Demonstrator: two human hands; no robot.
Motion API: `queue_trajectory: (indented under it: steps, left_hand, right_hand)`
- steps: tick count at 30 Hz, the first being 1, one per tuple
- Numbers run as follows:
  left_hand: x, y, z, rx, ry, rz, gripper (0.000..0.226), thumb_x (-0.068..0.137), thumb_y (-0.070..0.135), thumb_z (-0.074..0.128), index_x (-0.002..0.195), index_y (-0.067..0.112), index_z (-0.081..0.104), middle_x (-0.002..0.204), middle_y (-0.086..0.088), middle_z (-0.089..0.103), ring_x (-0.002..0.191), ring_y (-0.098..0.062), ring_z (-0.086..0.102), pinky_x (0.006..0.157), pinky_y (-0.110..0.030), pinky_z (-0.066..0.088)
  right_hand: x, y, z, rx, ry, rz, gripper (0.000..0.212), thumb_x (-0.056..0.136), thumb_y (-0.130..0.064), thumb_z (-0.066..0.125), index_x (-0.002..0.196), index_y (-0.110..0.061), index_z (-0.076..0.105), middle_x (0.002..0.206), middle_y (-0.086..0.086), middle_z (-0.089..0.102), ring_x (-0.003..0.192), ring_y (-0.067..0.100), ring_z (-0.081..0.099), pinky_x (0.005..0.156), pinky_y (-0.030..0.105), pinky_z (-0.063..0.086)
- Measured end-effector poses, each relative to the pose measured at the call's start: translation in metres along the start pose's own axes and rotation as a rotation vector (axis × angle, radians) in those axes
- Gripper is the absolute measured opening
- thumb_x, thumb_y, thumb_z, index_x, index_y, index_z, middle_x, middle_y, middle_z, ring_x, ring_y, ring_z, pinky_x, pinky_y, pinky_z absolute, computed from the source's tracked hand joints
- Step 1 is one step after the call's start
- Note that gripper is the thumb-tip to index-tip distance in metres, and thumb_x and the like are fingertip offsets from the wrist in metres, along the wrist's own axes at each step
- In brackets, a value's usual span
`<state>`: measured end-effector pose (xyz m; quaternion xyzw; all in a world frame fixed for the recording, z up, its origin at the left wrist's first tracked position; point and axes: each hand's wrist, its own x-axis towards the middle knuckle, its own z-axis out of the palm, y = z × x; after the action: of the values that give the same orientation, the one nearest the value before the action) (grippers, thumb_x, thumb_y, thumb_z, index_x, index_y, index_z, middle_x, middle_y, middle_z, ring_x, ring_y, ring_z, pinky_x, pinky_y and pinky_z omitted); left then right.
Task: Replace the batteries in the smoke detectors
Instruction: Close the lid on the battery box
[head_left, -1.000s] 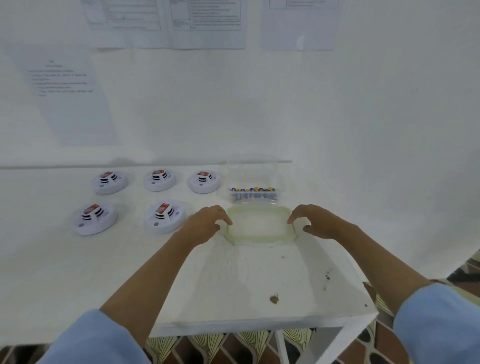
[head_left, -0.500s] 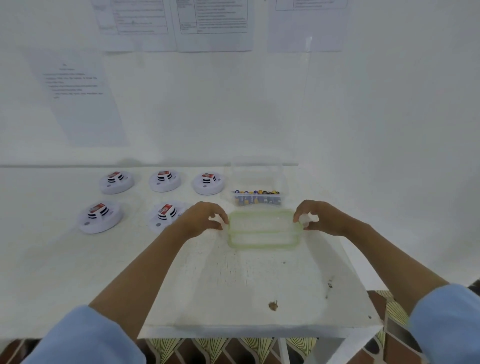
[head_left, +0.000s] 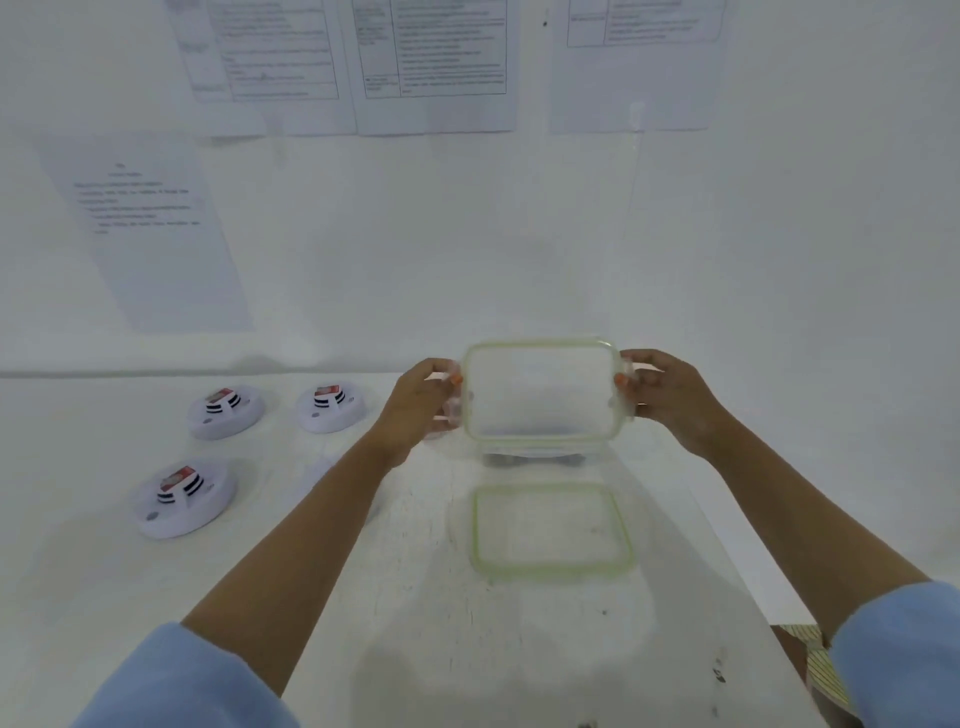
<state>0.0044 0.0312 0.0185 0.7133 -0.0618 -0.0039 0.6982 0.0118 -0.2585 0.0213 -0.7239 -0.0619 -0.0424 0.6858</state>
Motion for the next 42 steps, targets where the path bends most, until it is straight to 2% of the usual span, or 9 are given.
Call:
queue_trajectory:
  steps: [4,7,12,16,19,23,27,35,42]
  left_hand:
    - [0.050,0.008,0.006,-0.168,0.067,-0.109,0.012,0.094,0.009,0.051,0.086,0.010,0.059,0.078,-0.007,0.059,0.061,-0.016,0.060,0.052,-0.019,0.054]
    - [0.082,0.005,0.004,-0.199,0.009,-0.163,0.007,0.088,0.006,0.059,0.092,0.000,0.061,0.088,-0.013,0.061,0.071,-0.017,0.064,0.061,-0.021,0.058]
    - [0.124,-0.010,0.005,-0.121,0.147,-0.235,0.046,0.082,-0.001,0.066,0.124,-0.009,0.049,0.116,-0.021,0.060,0.092,-0.030,0.061,0.076,-0.032,0.055]
    - [0.144,-0.022,0.015,-0.062,0.245,-0.233,0.051,0.081,0.001,0.068,0.124,-0.011,0.045,0.108,-0.019,0.056,0.093,-0.027,0.056,0.066,-0.024,0.052]
    - [0.151,-0.034,0.020,0.090,0.287,-0.270,0.050,0.080,0.005,0.071,0.123,-0.010,0.050,0.108,-0.017,0.057,0.097,-0.029,0.058,0.074,-0.025,0.048]
    - [0.161,-0.048,0.019,0.177,0.295,-0.285,0.058,0.078,0.005,0.073,0.129,-0.005,0.047,0.127,-0.020,0.055,0.117,-0.034,0.054,0.098,-0.038,0.046]
    - [0.163,-0.051,0.016,0.116,0.314,-0.299,0.060,0.077,0.002,0.072,0.130,-0.005,0.045,0.128,-0.021,0.053,0.105,-0.031,0.058,0.082,-0.031,0.050]
    - [0.169,-0.056,0.012,0.019,0.404,-0.269,0.049,0.076,0.004,0.074,0.120,0.000,0.054,0.121,-0.021,0.057,0.091,-0.027,0.057,0.061,-0.022,0.050]
    - [0.173,-0.059,0.014,-0.004,0.468,-0.282,0.059,0.075,0.013,0.077,0.125,-0.001,0.049,0.126,-0.020,0.053,0.094,-0.026,0.057,0.071,-0.025,0.050]
  right_hand:
    - [0.042,-0.006,0.015,0.152,0.150,0.113,0.005,0.084,-0.006,0.063,0.087,-0.002,0.061,0.060,0.007,0.054,0.046,0.009,0.055,0.062,0.024,0.058]
    - [0.068,-0.004,0.019,0.203,0.175,0.243,0.012,0.081,-0.002,0.066,0.072,-0.002,0.057,0.071,0.015,0.049,0.062,0.015,0.055,0.054,0.019,0.055]
    - [0.106,0.008,0.021,0.177,0.215,0.273,0.022,0.076,0.008,0.067,0.064,0.000,0.051,0.068,0.014,0.046,0.060,0.023,0.050,0.050,0.019,0.052]
    - [0.130,0.020,0.021,0.096,0.329,0.309,0.022,0.072,0.007,0.071,0.065,-0.001,0.052,0.061,0.011,0.054,0.053,0.017,0.061,0.080,0.035,0.053]
    - [0.135,0.027,0.023,-0.002,0.367,0.342,0.014,0.075,0.009,0.069,0.080,0.011,0.057,0.082,0.017,0.052,0.073,0.027,0.055,0.084,0.039,0.050]
    - [0.141,0.036,0.023,-0.111,0.359,0.435,0.032,0.075,0.002,0.071,0.103,0.010,0.057,0.102,0.021,0.056,0.089,0.030,0.057,0.080,0.039,0.052]
    - [0.146,0.040,0.025,-0.094,0.350,0.466,0.038,0.076,0.002,0.071,0.110,0.010,0.055,0.113,0.024,0.058,0.106,0.036,0.058,0.077,0.038,0.052]
    - [0.156,0.045,0.030,-0.065,0.369,0.422,0.039,0.077,0.002,0.070,0.110,0.011,0.054,0.117,0.026,0.057,0.103,0.036,0.059,0.078,0.037,0.052]
    - [0.159,0.052,0.033,-0.124,0.392,0.368,0.041,0.081,-0.007,0.069,0.116,0.010,0.054,0.121,0.021,0.057,0.104,0.035,0.060,0.082,0.036,0.053]
